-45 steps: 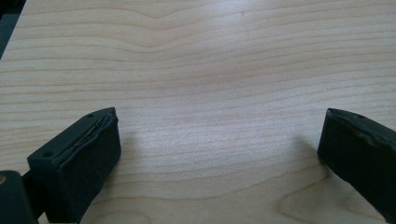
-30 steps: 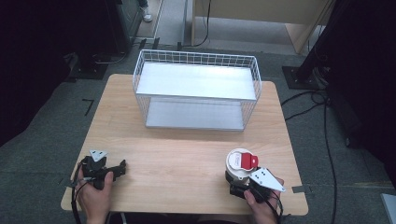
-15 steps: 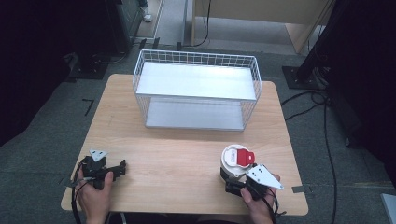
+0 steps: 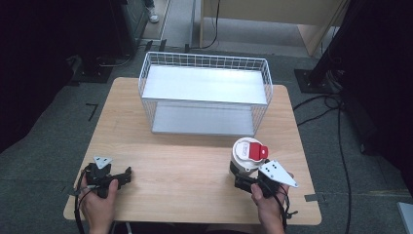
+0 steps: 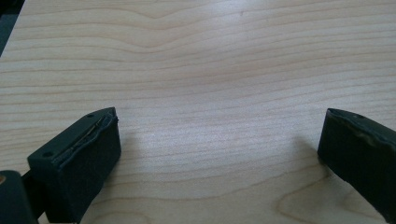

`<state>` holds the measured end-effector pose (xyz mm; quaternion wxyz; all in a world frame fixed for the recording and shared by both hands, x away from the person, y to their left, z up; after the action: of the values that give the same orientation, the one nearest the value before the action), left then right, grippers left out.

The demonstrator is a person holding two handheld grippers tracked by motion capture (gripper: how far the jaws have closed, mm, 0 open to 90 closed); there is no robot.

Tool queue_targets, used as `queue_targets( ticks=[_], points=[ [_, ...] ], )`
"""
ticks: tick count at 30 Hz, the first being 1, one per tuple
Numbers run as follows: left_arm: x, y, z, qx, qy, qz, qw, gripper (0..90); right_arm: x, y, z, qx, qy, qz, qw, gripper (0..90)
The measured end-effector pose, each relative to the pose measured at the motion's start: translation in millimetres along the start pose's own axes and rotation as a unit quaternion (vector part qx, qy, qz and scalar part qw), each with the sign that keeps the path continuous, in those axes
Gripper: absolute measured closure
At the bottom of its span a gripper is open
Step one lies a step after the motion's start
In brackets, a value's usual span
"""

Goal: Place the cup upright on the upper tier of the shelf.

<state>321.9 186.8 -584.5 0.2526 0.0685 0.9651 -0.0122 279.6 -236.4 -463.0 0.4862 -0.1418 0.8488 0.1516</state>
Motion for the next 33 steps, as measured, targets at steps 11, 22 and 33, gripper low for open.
queue_targets(
  ticks=[11,22,33],
  points=[
    [0.1,0.0,0.0,0.0,0.0,0.0,1.0,0.0,-23.6,4.8,3.3,-0.001,-0.013,-0.002,0.9999,9.6],
    [0.0,0.0,0.0,0.0,0.0,0.0,1.0,0.0,-56.0,5.5,8.9,0.005,-0.026,-0.006,0.9996,9.6],
    [0.0,0.0,-0.1,0.0,0.0,0.0,1.0,0.0,-86.2,8.4,16.5,-0.003,-0.039,-0.004,0.9992,9.7]
  ],
)
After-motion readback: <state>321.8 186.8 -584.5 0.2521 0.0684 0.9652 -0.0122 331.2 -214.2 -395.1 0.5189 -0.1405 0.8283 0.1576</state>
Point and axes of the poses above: each handheld gripper's, and its own axes: z roughly forward along the jaws, x roughly out of its underside, y roughly to its left, the point moved 9 cm from there along z, roughly forward along the jaws, and after that the axes turned 14 degrees about y, right-handed, at the moved point
